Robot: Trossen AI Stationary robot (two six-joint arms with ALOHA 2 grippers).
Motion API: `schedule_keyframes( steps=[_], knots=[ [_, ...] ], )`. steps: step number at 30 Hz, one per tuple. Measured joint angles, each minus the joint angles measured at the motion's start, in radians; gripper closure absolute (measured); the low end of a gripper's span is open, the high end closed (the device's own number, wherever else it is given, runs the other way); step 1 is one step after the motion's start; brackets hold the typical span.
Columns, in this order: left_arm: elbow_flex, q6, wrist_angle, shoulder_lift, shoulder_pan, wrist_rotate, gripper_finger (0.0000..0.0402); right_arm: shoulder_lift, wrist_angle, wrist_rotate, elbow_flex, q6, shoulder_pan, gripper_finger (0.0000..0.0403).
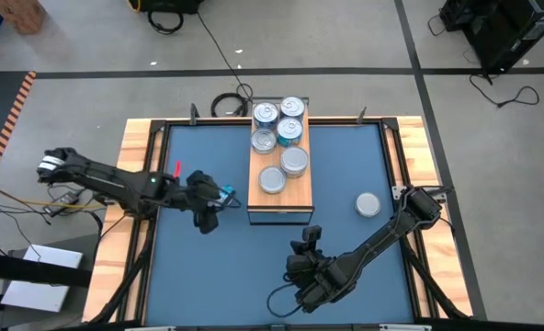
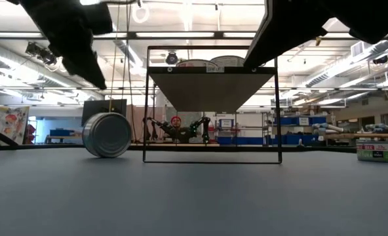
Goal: Stack canned seafood by type on shelf
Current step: Stack the yellow-blue tuna can on top of the other yellow-blue tuna can on the shelf
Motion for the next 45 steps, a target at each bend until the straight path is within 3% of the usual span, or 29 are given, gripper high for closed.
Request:
schedule_keyframes(
  steps=[9, 13, 16, 35, 40, 45],
  knots=[
    [0.0, -0.139, -0.009, 0.123, -0.009, -0.071, 0.0106, 0.0, -0.002, -0.013, 0.0, 0.001, 0.0, 0.0389],
    [0.0, -0.157, -0.008, 0.147, -0.009, -0.186, 0.0072, 0.0, -0.002, -0.022, 0.0, 0.001, 0.0, 0.0393],
    [0.0, -0.158, 0.011, 0.174, 0.003, -0.211, 0.006, 0.0, -0.002, -0.022, 0.0, 0.001, 0.0, 0.0394],
    [0.0, -0.133, 0.127, 0.312, 0.121, -0.234, 0.0066, 0.0, -0.004, -0.022, 0.0, 0.004, 0.0, 0.039],
    [0.0, -0.129, 0.129, 0.355, 0.145, -0.233, 0.0093, 0.0, -0.006, -0.022, 0.0, 0.004, 0.0, 0.0391],
    [-0.001, -0.126, 0.113, 0.374, 0.148, -0.231, 0.0151, 0.0, -0.008, -0.021, 0.0, 0.004, 0.0, 0.0392]
  ],
)
